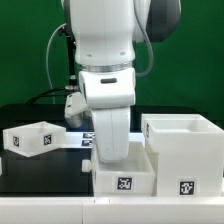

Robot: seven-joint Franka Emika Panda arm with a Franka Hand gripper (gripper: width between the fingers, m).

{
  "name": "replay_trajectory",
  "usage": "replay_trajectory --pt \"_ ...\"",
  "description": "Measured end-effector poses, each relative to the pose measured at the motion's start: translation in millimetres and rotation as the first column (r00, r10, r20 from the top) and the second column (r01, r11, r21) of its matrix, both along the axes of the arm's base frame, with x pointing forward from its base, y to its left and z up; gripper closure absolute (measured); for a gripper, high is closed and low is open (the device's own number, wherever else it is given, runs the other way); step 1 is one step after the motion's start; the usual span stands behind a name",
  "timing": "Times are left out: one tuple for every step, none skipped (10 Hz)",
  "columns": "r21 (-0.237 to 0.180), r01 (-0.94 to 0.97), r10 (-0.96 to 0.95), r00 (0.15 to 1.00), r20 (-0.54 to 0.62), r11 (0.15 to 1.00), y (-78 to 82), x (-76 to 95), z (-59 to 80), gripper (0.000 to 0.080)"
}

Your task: Assemble drawer

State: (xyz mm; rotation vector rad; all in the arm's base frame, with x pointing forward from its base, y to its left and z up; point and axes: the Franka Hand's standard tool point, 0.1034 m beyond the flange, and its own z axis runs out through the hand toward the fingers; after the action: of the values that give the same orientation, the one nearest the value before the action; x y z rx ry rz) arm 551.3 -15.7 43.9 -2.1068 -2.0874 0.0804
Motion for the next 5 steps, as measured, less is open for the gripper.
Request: replay_trajectory --pt "-0.001 0.014 -0.014 1.000 -0.004 1.000 5.5 -0.6 -1.4 0.0764" --pt "0.000 0.020 -0.020 1.000 -0.006 1.000 10.3 -1.6 -4.5 0.0764" --pt "0.003 0.020 -0.020 1.000 -0.014 1.000 13.9 -4.2 -9.3 0.0764" --pt "0.005 0.021 -0.021 1.000 -0.023 1.000 14.2 -6.9 -14.3 0.0764" --pt "0.005 0.021 -0.021 1.000 -0.023 1.000 13.8 -6.7 -14.2 0.0764"
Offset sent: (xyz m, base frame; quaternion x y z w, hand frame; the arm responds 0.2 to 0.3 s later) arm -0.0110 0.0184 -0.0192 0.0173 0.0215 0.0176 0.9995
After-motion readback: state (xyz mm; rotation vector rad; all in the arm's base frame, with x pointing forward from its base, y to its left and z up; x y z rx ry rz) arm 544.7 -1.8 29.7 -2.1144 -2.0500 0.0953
